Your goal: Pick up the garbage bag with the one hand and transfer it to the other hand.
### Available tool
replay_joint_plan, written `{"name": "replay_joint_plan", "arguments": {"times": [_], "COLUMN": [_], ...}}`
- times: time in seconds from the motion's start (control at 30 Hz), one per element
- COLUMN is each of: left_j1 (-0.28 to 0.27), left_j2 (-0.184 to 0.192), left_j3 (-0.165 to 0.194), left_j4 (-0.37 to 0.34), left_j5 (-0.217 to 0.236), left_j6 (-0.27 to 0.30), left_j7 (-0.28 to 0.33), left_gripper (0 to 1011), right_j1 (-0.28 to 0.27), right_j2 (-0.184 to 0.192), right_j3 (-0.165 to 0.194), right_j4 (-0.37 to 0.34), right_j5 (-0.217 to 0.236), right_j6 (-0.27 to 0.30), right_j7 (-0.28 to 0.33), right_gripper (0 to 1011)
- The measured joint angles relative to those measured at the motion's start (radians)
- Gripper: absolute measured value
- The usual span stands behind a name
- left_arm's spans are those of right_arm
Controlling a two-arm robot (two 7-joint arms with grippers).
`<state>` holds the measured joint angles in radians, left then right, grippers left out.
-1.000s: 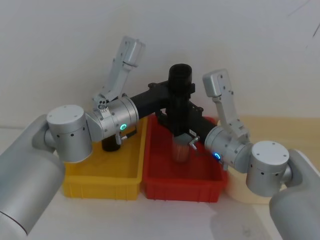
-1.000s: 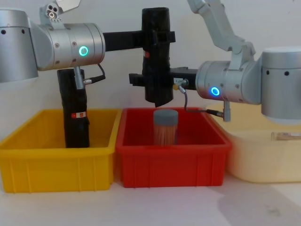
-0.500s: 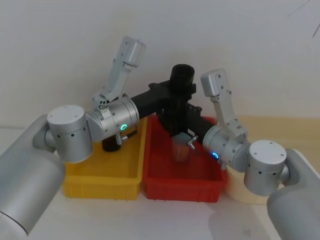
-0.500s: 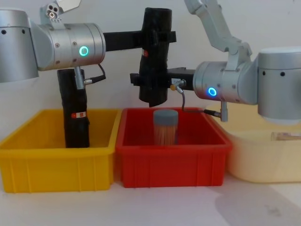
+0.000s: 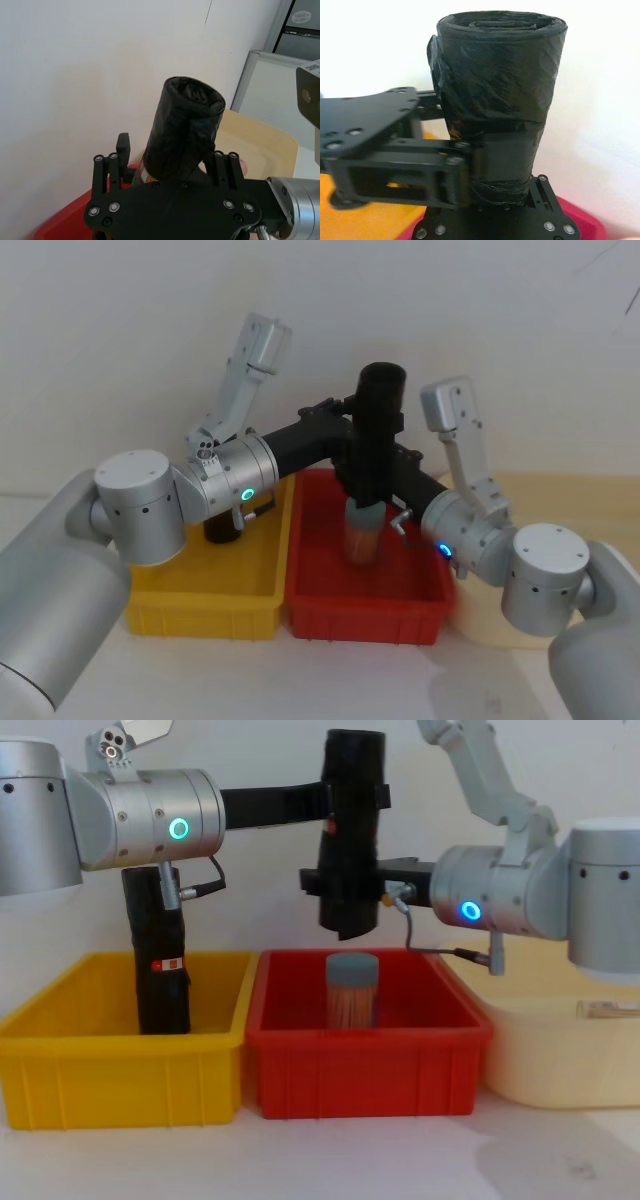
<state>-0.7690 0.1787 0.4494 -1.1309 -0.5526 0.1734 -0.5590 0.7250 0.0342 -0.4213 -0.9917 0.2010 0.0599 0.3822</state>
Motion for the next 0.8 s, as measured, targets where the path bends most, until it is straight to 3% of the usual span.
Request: {"name": "replay_joint_plan", "arguments": {"times": [0.1, 0.17, 0.2, 0.8], "left_j1": [0.000, 0.000, 0.000, 0.000], "left_j2": [0.000, 0.000, 0.000, 0.000], "left_j3": [0.000, 0.000, -0.001, -0.001], "left_j4": [0.000, 0.000, 0.000, 0.000], "left_j5": [0.000, 0.000, 0.000, 0.001], "left_j6": [0.000, 0.000, 0.000, 0.000], "left_j7": [0.000, 0.000, 0.000, 0.001], "left_gripper": [929, 939, 1001, 1000], "right_j1": [-0.011, -0.018, -0.021, -0.091], "right_j2": [0.009, 0.016, 0.018, 0.098], "right_j3": [0.009, 0.017, 0.019, 0.097], "right_j4": [-0.018, -0.029, -0.033, -0.133], "right_j5": [-0.002, -0.006, -0.008, -0.061], "right_j6": [0.007, 0.013, 0.014, 0.093], "right_j7": [-0.022, -0.041, -0.045, -0.201], "right_gripper": [559, 559, 559, 557]}}
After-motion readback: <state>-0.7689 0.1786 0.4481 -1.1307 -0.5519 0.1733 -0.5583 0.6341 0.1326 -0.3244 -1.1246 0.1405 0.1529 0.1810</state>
